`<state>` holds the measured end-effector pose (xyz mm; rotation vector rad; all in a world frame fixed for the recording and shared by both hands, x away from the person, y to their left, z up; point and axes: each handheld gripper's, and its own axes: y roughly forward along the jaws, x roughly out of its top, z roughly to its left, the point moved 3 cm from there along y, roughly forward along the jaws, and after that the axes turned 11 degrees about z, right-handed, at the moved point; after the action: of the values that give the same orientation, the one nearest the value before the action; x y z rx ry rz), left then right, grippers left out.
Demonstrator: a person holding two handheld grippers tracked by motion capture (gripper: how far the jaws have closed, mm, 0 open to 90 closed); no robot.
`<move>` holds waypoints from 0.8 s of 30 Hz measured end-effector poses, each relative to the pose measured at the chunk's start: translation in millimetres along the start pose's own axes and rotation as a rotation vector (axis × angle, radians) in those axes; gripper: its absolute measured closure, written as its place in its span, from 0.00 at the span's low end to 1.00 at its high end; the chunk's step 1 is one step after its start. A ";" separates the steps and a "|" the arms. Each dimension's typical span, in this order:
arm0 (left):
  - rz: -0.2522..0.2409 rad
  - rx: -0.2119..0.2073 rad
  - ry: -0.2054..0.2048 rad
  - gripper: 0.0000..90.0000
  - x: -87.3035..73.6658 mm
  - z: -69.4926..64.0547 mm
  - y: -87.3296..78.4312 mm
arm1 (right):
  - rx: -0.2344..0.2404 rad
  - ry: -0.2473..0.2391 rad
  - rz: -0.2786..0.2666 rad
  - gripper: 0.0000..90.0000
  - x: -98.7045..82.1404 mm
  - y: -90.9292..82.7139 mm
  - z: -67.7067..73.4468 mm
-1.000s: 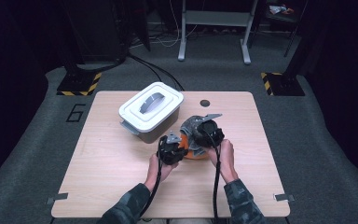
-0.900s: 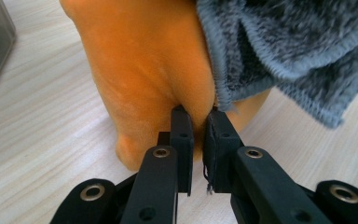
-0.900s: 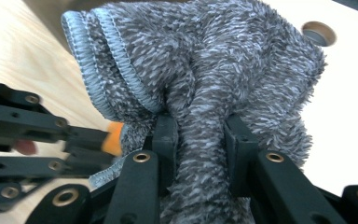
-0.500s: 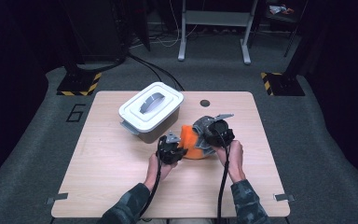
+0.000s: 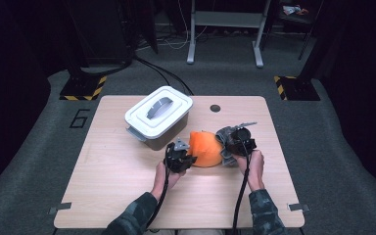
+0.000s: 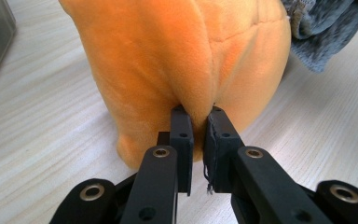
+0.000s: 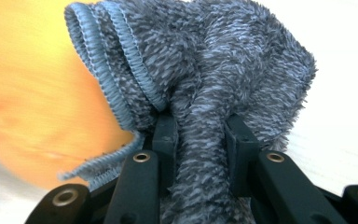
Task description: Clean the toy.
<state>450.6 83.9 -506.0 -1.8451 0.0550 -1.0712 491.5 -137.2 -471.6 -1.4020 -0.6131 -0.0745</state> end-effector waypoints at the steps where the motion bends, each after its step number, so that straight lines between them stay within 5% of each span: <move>1: 0.002 0.001 0.004 0.92 -0.2 0.2 0.0 | -0.004 -0.001 0.002 0.78 -0.8 4.1 -2.4; 11: 0.009 0.002 0.004 0.92 -1.4 0.1 -0.5 | 0.013 0.028 0.086 0.78 -10.0 34.5 -16.4; 14: 0.002 0.004 0.008 0.92 -1.7 1.0 -0.9 | -0.017 0.032 0.050 0.78 -8.5 17.3 -16.2; 18: -0.003 0.005 0.007 0.92 -1.9 0.7 -0.7 | 0.008 0.017 -0.024 0.78 -3.5 -10.5 -10.1; 24: -0.001 0.019 0.024 0.92 -0.4 -0.7 -0.9 | 0.098 -0.101 -0.109 0.78 10.7 -46.5 23.2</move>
<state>449.5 84.0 -505.5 -1.8159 0.0575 -1.0911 473.6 -121.3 -424.2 -1.2824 -0.7671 -0.0600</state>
